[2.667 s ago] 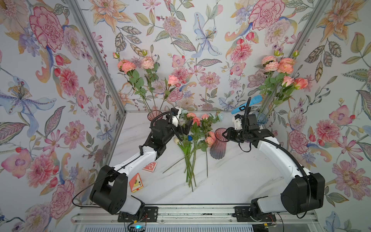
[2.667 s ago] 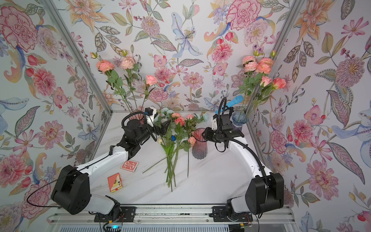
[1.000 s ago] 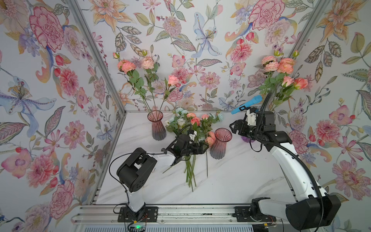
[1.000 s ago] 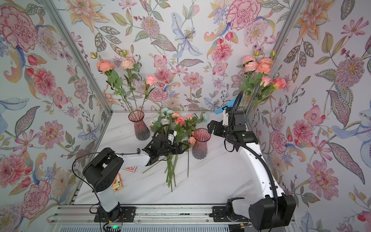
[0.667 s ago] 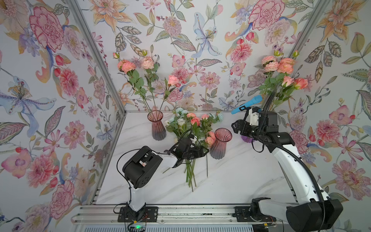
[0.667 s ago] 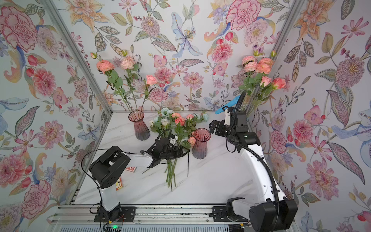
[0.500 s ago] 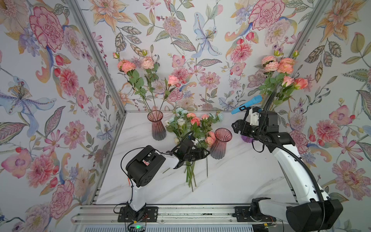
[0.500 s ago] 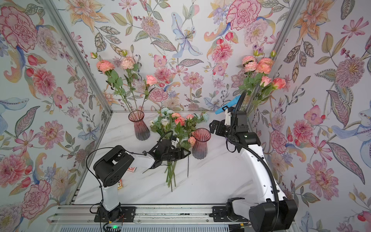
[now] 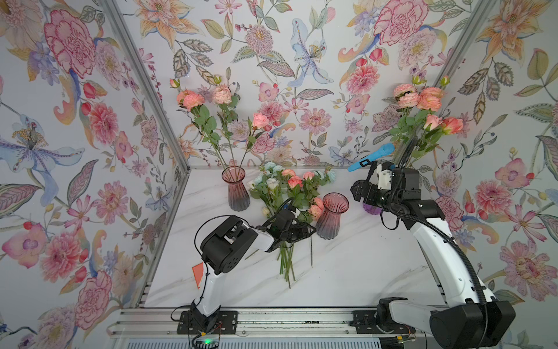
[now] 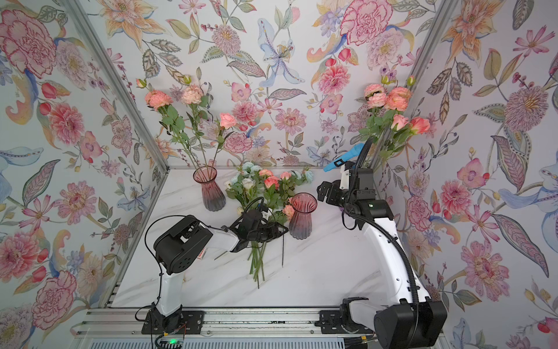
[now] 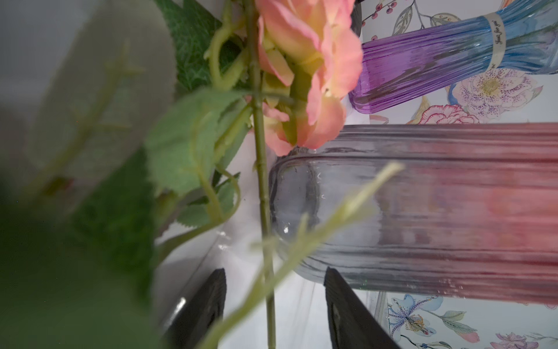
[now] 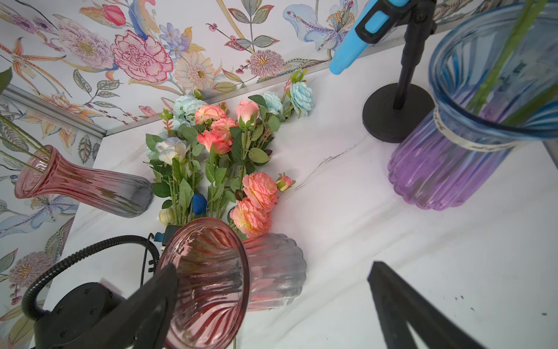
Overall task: Place the pink flowers into the vase
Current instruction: Pick up the flower at the center of the board.
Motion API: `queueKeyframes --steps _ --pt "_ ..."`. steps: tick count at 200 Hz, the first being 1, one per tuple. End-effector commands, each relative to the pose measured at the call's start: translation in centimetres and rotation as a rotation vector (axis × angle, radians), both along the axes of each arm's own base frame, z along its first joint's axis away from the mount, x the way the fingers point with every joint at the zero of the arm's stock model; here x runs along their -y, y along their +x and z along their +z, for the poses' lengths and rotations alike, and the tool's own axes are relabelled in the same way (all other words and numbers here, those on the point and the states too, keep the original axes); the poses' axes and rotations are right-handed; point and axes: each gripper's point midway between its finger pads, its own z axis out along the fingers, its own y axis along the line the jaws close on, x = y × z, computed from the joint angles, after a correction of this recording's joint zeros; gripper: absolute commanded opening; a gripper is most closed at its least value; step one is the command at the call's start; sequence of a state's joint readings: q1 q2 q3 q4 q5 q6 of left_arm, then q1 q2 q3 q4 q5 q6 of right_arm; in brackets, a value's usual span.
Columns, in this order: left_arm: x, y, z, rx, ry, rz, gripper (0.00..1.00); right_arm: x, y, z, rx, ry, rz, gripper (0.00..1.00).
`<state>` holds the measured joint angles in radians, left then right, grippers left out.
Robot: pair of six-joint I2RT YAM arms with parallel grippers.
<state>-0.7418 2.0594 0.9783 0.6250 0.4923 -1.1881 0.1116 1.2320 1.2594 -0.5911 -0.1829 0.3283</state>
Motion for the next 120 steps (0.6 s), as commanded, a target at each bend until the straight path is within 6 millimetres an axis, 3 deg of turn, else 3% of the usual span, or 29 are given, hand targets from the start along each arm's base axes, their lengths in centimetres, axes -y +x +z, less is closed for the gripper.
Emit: queueKeyframes --steps 1,22,120 --pt "0.6 0.2 -0.6 0.001 0.002 0.01 0.5 0.2 -0.5 -0.3 0.002 -0.01 0.008 0.99" --pt "0.6 0.4 -0.7 0.002 -0.002 0.016 0.41 0.2 -0.4 -0.5 -0.002 -0.007 0.006 0.99" --pt "1.7 0.3 0.2 0.012 -0.057 0.007 0.22 -0.3 -0.1 -1.7 -0.033 0.021 0.021 0.99"
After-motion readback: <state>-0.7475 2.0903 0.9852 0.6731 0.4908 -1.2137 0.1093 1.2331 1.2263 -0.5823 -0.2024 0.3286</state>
